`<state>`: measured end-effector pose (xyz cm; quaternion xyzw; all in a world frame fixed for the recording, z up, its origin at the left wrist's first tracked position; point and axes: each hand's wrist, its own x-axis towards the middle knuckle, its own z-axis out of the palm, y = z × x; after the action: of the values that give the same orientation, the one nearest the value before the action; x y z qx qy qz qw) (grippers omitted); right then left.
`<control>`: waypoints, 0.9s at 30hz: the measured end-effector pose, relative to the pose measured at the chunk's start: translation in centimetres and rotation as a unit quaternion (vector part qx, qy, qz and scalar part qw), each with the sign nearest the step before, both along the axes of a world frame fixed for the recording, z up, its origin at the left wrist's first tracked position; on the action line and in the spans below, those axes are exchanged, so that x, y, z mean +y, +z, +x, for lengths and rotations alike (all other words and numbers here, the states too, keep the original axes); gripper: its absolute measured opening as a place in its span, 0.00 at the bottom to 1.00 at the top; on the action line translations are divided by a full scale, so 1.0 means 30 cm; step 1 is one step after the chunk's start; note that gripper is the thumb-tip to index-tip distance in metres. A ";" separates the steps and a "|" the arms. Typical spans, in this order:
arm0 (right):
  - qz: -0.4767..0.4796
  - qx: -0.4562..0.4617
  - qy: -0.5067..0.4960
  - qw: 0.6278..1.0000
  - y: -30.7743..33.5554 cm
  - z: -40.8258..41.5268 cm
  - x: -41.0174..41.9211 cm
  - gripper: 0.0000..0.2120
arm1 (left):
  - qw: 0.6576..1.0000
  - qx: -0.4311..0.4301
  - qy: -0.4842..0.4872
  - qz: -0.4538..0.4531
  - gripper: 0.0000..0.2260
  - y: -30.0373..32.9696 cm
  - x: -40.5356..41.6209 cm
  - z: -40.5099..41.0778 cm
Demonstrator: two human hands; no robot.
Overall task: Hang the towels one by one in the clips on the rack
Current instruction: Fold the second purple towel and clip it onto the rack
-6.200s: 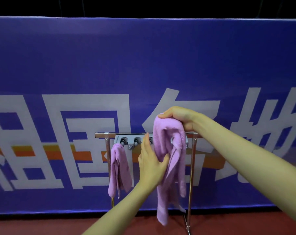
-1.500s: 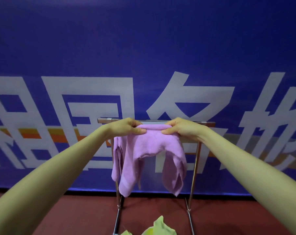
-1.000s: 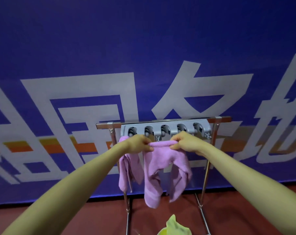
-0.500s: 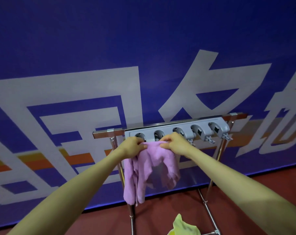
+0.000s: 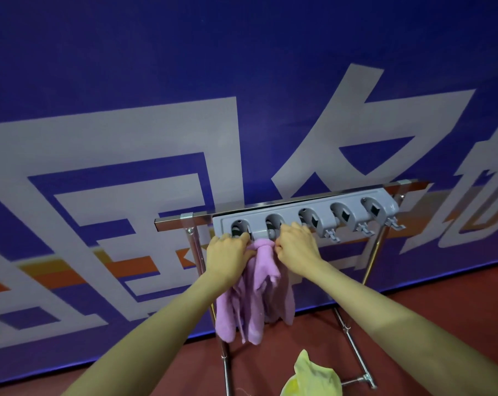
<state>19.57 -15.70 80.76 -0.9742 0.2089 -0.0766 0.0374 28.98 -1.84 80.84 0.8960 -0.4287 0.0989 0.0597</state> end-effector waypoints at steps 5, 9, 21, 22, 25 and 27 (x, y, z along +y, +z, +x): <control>-0.016 0.007 -0.013 1.000 -0.030 -0.013 0.022 0.13 | 0.999 0.001 0.016 -0.040 0.10 -0.040 -0.002 -0.022; -0.019 -0.008 -0.019 1.000 -0.047 -0.023 0.044 0.15 | 0.999 -0.008 0.032 -0.033 0.07 -0.048 -0.006 -0.043; 0.162 -0.184 0.045 0.969 0.059 -0.191 -0.012 0.09 | 0.978 0.089 0.012 -0.186 0.10 0.108 0.066 -0.173; 0.179 -0.197 0.051 0.963 0.074 -0.221 -0.018 0.08 | 0.968 0.124 0.011 -0.218 0.10 0.125 0.071 -0.200; 0.236 -0.234 0.061 0.941 0.136 -0.337 -0.045 0.08 | 0.930 0.216 0.015 -0.296 0.09 0.184 0.076 -0.315; 0.282 -0.256 0.055 0.923 0.178 -0.428 -0.068 0.08 | 0.914 0.238 0.015 -0.329 0.08 0.210 0.063 -0.405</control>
<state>6.74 -17.75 86.09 -0.8808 0.1509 -0.2590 0.3665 16.84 0.05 87.13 0.8291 -0.3311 0.0190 0.4501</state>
